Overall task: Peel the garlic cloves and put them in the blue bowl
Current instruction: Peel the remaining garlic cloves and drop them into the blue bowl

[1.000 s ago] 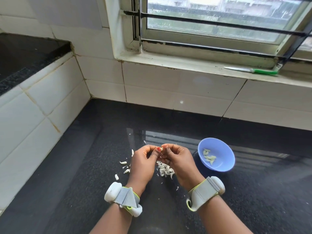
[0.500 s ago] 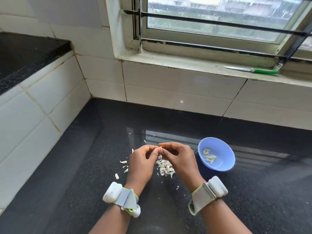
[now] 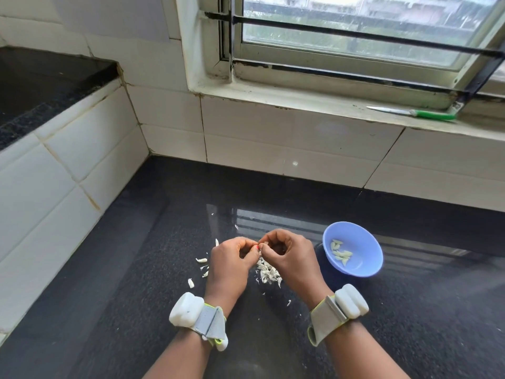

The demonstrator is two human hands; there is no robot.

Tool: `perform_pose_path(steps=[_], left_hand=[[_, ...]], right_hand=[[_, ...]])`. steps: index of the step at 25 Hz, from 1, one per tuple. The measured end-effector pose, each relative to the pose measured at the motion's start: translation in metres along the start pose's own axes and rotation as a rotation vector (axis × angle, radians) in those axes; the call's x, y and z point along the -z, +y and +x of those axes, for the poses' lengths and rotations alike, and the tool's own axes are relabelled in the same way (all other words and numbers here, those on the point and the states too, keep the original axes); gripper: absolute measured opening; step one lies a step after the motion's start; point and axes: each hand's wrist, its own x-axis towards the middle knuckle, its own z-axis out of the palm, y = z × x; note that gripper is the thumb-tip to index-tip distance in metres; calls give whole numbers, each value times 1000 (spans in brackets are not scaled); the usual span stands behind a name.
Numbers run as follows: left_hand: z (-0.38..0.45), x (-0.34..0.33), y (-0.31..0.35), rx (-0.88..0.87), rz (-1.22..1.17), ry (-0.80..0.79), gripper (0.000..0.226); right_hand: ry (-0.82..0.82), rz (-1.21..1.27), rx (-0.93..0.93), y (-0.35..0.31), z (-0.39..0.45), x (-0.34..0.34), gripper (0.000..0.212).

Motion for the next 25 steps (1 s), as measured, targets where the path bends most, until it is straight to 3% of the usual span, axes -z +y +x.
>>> perform_pose_path(steps=[3,7,11,14,17,21,25], left_hand=[[3,-1,-3,103,-149,-45,9],[3,-4,-1,265,-431,-111,14],[5,-6,-14,138,-7,-162,26],[5,-7,-14,137,44,-109,31],[4,-12,-8,330,-375,-146,14],[3,-11,-4,452,-623,-99,6],[2,-10,-9,367,-476,-90,11]], right_hand=[[-56,117,-10,4,2,2,7],[-83,554,-155,9,1,-1,6],[-30,711,-280,15,0,-1,5],[-25,419,-251,19,1,3,5],[-46,40,-97,20,0,4,3],[-74,26,-29,18,0,4,14],[-79,132,-139,20,5,4,15]])
